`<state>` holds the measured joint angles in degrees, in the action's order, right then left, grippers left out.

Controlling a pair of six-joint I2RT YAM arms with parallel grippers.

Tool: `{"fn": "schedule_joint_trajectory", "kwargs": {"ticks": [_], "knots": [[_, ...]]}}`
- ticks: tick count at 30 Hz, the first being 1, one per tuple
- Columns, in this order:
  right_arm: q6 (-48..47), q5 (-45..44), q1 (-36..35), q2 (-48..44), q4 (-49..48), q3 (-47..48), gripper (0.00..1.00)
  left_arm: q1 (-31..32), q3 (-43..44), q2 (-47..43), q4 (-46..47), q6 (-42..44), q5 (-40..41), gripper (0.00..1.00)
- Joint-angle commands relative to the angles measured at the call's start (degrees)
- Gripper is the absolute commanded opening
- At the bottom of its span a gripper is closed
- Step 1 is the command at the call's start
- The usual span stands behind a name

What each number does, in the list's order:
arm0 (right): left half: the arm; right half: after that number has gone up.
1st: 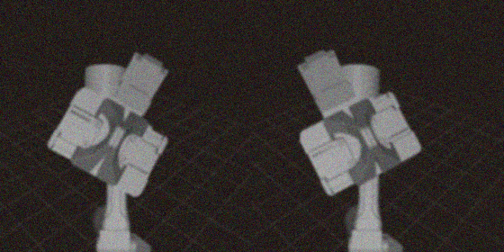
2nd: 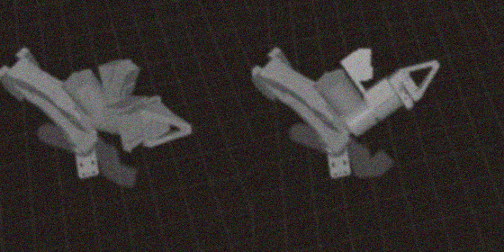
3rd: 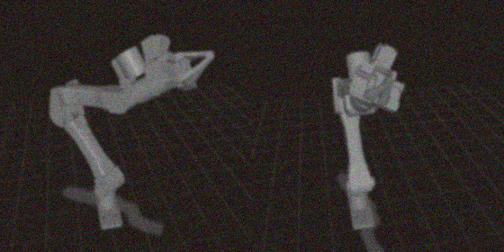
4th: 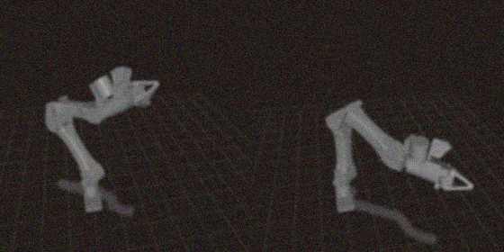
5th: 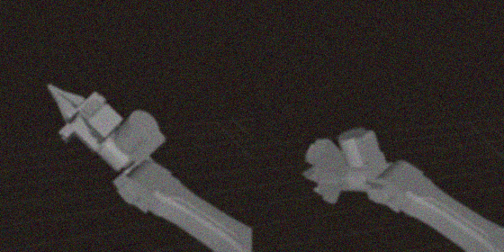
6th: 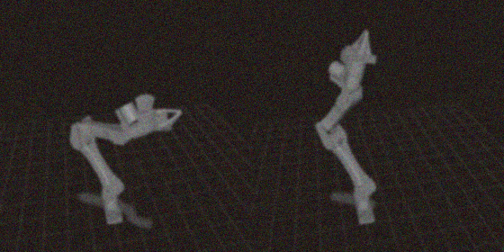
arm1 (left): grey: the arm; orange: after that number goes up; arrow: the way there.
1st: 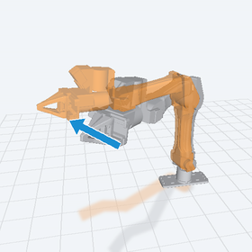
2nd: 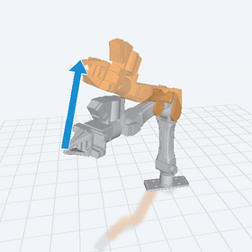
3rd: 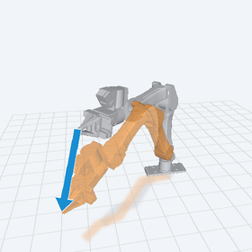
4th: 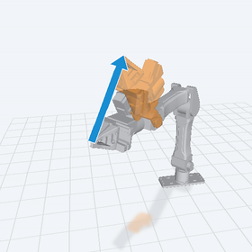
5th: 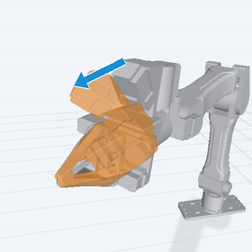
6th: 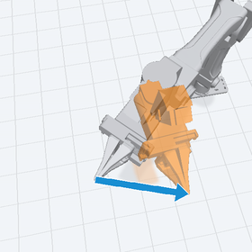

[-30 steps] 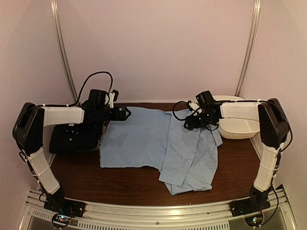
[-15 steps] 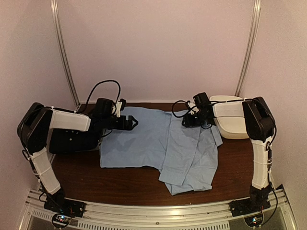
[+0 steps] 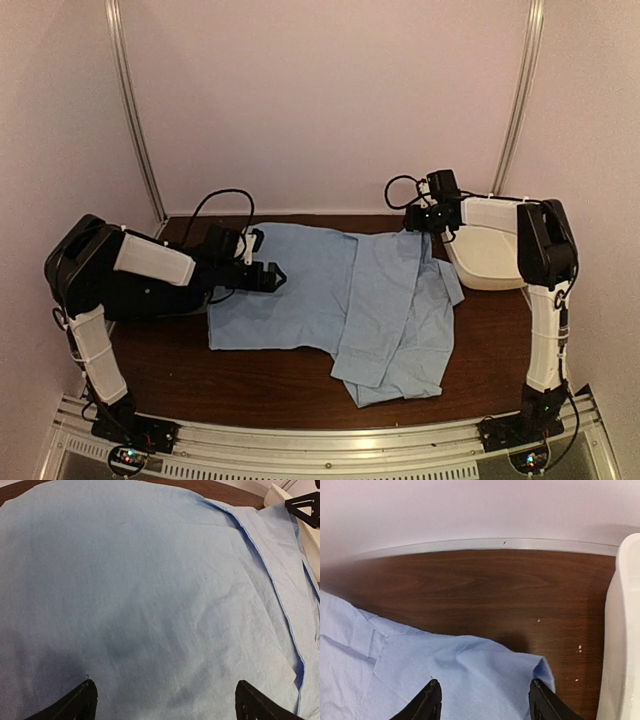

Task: Fold and stack the long sleeve shirts
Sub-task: Adjust the sleeve at the center of the board.

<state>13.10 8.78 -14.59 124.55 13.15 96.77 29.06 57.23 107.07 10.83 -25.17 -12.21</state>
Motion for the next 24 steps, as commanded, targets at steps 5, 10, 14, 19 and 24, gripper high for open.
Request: {"fn": "schedule_joint_trajectory", "kwargs": {"ticks": [5, 10, 14, 19, 24], "knots": [[0.2, -2.4, 0.0, -8.8, 0.6, -5.2, 0.62, 0.4, -2.2, -1.6, 1.8, -1.4, 1.9, 0.98], [-0.4, -1.4, -5.2, -21.9, 0.4, -22.3, 0.64, 0.6, -2.3, -5.5, 0.3, -1.5, 1.1, 0.98], [1.1, -0.8, -11.9, -31.1, 2.1, -34.2, 0.65, 0.8, -2.2, -8.4, -1.0, -1.3, 1.0, 0.98], [9.2, -1.5, -21.7, -40.3, 4.2, -45.6, 0.64, 1.0, -2.3, -10.8, -2.3, -1.2, 1.9, 0.98], [19.7, -2.5, -31.1, -46.1, 1.9, -53.8, 0.64, 1.2, -3.3, -12.2, -2.7, -1.5, 2.3, 0.98]]}}
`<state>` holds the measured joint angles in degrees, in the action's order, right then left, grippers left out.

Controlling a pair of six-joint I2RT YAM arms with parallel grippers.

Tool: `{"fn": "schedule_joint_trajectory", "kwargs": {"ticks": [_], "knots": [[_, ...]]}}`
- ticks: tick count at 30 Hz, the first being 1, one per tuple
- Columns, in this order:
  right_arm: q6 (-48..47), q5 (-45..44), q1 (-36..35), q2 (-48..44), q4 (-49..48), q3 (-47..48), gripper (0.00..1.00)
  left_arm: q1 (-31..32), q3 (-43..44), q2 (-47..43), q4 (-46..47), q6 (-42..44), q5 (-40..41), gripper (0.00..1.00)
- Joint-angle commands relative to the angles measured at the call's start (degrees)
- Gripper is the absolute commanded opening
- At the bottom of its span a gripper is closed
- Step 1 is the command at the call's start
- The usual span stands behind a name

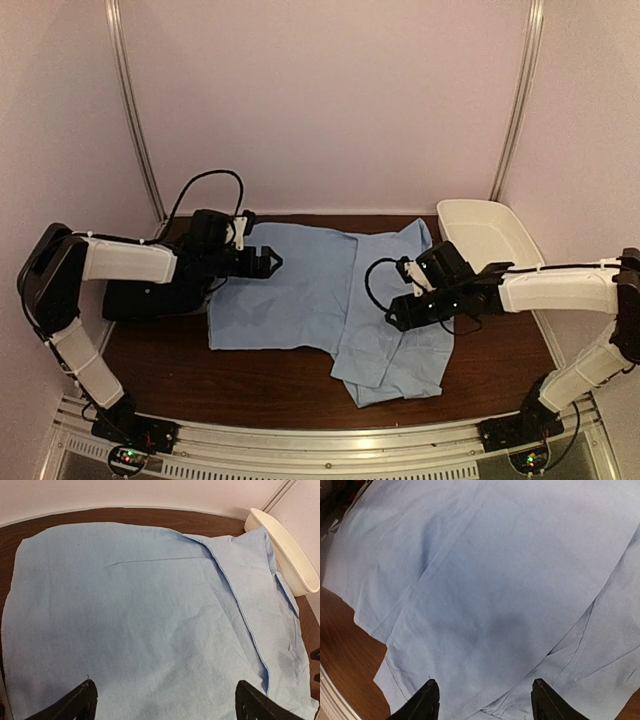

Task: Fold and stack the long sleeve shirts
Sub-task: Adjust the sleeve at the center of the board.

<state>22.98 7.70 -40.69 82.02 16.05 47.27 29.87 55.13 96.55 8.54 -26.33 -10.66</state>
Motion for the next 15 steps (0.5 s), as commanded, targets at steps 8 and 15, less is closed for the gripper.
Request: {"fn": "schedule_joint_trajectory", "kwargs": {"ticks": [8, 15], "knots": [[16.6, -2.6, -12.8, -1.0, -5.1, -7.9, 0.61, 0.7, -1.8, -2.3, -0.7, -0.5, 1.0, 0.98], [16.6, -3.7, -16.3, 4.3, -5.6, -5.7, 0.55, 0.8, -3.7, -3.2, -0.3, -0.8, 1.3, 0.98]]}}
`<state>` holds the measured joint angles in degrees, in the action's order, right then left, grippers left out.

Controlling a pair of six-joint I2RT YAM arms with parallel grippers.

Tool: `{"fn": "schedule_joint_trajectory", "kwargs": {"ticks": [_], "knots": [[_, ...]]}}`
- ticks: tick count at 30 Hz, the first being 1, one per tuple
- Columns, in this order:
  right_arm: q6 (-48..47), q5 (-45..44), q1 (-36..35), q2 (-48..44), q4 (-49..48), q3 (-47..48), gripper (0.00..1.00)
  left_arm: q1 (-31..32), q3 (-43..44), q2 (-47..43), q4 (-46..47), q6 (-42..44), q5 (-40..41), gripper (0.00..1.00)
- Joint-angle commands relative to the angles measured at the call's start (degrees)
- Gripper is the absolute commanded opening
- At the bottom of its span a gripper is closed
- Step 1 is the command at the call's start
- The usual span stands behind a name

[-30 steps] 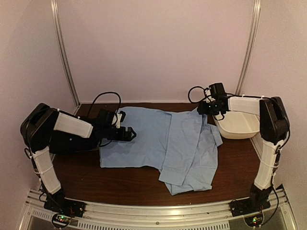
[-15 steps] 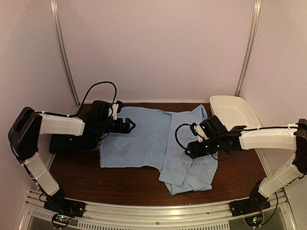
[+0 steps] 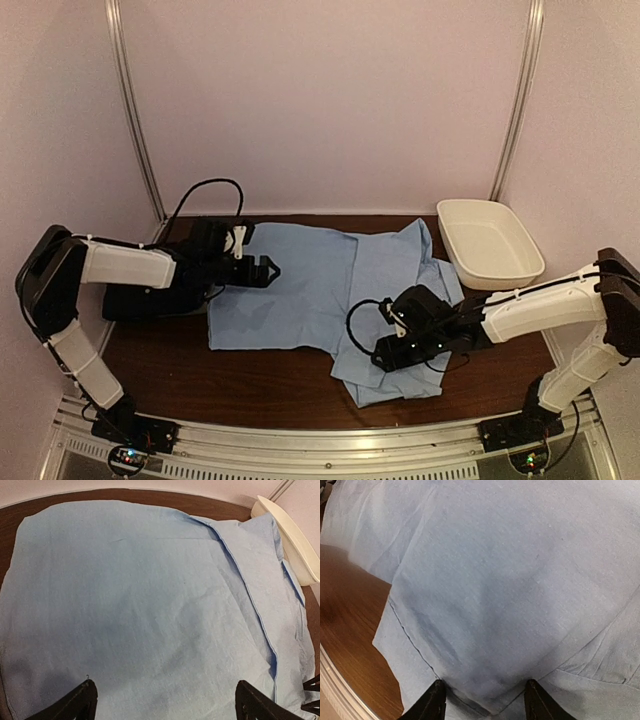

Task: Fold and stack the long sleeve shirts
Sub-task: Adjust the sleeve at the center of the board.

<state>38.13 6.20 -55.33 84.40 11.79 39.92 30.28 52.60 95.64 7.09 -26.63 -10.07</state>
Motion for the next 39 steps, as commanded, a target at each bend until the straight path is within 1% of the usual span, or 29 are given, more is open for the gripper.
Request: {"fn": "schedule_joint_trajectory", "kwargs": {"ticks": [1, 4, 6, 14, 17, 21, 24, 27, 30, 33, 35, 37, 39], "knots": [[1.3, -2.1, -1.9, 2.5, -1.3, 2.0, 0.53, 0.4, -1.4, -2.3, 1.2, -0.5, 0.8, 0.98], [0.9, -2.4, -2.6, 3.8, -0.8, 3.1, 0.45, 0.4, -1.8, -2.5, 1.3, -0.5, 1.1, 0.98], [0.7, -2.7, -3.1, 4.1, -0.4, 3.8, 0.37, 0.4, -1.8, -2.6, 1.4, -0.4, 1.1, 0.98], [0.0, -3.9, -3.4, 3.1, 1.5, 5.7, 0.13, 0.4, -1.9, -2.1, 1.7, -0.1, 1.1, 0.98], [-0.2, -4.4, -3.4, 2.5, 2.3, 6.3, 0.01, 0.4, -1.9, -1.9, 1.8, 0.0, 1.2, 0.98], [-0.8, -5.9, -3.3, 0.5, 4.8, 8.3, 0.00, 0.4, -1.9, -2.1, 1.7, 0.0, 1.3, 0.98], [-3.1, -10.1, -2.0, -2.0, 8.8, 12.1, 0.00, 0.4, -2.0, -2.7, 1.3, 0.2, 1.7, 0.98], [-7.0, -12.2, 2.4, -4.0, 12.1, 18.0, 0.00, 0.4, -2.1, -3.6, 0.9, 0.6, 2.2, 0.98], [-12.1, -13.2, 9.5, -4.1, 12.8, 23.7, 0.00, 0.4, -2.1, -4.3, 0.8, 0.7, 2.3, 0.98], [-17.2, -13.5, 18.0, -1.0, 11.9, 30.7, 0.00, 0.4, -2.0, -4.6, 0.6, 0.8, 2.5, 0.98], [-19.9, -14.2, 22.4, 2.9, 10.5, 35.7, 0.00, 0.4, -1.9, -4.8, 0.2, 0.9, 2.6, 0.98], [-21.9, -13.6, 26.6, 9.0, 9.5, 41.0, 0.00, 0.4, -1.9, -5.1, -0.1, 1.1, 2.9, 0.98], [-22.6, -10.6, 30.0, 15.8, 9.9, 47.1, 0.00, 0.4, -1.8, -5.2, -0.4, 1.2, 3.2, 0.98]]}}
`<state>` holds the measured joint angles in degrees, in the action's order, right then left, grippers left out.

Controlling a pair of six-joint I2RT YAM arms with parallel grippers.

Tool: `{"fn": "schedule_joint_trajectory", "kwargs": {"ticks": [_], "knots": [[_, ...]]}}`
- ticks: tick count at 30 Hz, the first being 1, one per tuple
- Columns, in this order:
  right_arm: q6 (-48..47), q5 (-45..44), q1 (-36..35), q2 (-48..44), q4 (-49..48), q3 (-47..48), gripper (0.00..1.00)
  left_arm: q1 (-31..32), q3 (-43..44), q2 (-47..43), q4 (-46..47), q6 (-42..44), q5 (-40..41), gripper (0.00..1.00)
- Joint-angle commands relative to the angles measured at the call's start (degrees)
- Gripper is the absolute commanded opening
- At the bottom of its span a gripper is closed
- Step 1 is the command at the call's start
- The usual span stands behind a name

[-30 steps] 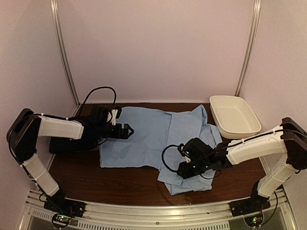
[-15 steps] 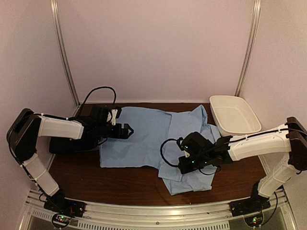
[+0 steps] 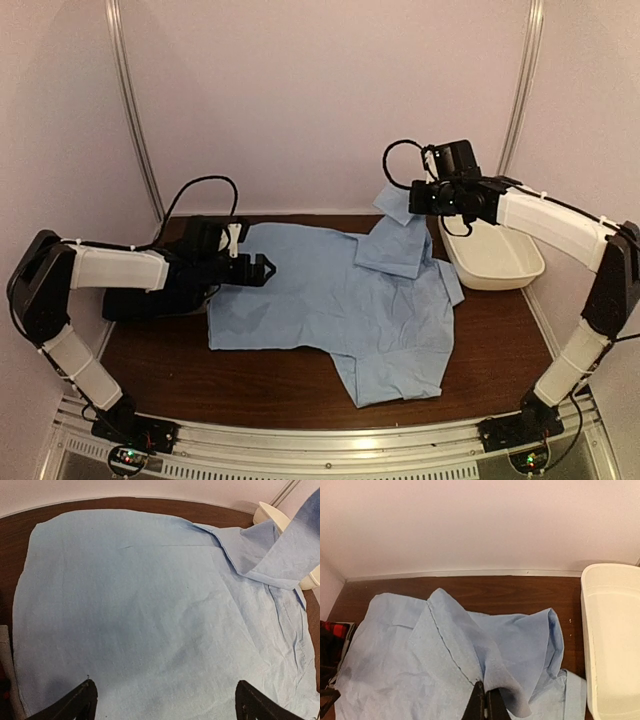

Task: Fold and stack the long sleeve shirts
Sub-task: Adjust the sleeve at the center of the board.

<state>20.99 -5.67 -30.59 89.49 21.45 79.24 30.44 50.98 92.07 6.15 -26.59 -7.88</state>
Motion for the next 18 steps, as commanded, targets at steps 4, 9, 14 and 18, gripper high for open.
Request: {"fn": "schedule_joint_trajectory", "kwargs": {"ticks": [4, 9, 14, 18], "knots": [[-5.3, 5.4, 9.8, 24.4, 0.4, 18.0, 0.03, 0.2, -0.2, -1.6, 0.5, 1.3, 1.0, 0.98], [-5.5, 4.7, 12.8, 36.9, 4.0, 29.8, 0.34, 0.2, 0.3, -0.8, 0.6, 1.4, 0.1, 0.98], [-6.4, 2.8, 12.5, 30.9, 2.5, 22.9, 0.72, 0.2, -0.1, 0.2, 0.8, 1.7, -0.8, 0.98], [-6.3, 4.4, 11.0, 17.8, -1.7, 7.7, 0.83, 0.2, -1.5, 0.7, 1.4, 1.3, -1.6, 0.98]]}}
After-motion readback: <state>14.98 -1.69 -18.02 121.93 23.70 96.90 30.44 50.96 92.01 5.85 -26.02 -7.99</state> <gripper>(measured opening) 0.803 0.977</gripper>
